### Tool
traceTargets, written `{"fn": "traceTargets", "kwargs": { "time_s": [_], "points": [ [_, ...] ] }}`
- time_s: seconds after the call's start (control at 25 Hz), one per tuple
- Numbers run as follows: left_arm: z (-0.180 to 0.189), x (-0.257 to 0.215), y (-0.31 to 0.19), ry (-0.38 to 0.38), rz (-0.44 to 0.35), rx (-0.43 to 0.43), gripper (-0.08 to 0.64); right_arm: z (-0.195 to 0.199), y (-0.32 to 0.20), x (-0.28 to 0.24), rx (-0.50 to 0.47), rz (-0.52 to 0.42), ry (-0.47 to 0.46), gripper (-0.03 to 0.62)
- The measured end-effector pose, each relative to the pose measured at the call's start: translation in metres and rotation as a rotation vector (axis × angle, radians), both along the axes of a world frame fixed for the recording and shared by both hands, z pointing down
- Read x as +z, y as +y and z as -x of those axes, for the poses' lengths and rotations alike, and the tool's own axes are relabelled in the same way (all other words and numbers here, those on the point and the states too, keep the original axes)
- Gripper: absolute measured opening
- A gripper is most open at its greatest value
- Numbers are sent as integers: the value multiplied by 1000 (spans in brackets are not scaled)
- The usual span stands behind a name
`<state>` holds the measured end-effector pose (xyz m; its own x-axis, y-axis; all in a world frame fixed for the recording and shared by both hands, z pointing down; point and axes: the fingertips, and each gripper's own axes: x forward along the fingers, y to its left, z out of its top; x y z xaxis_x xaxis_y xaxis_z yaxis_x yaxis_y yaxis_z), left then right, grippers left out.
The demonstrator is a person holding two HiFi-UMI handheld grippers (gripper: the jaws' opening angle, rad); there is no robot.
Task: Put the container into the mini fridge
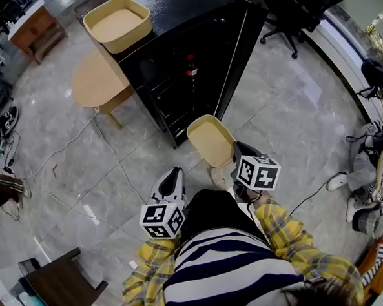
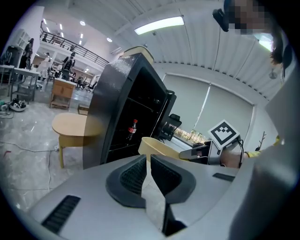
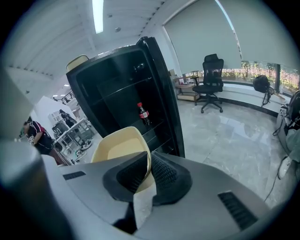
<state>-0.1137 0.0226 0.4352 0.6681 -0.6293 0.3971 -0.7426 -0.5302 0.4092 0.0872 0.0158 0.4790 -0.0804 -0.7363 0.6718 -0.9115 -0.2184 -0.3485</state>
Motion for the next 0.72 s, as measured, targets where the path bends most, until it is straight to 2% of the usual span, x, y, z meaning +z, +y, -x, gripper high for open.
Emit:
{"fn": "traceTargets", "kwargs": {
  "time_s": [0.32,0.72],
  "points": [
    [-21,9,-39,-16,-2,-108,38,-7,-73,20,-115,32,-9,44],
    [-53,21,-83,-80,-50,-232,38,-7,-143,53,-222,64,-51,44]
  ]
}}
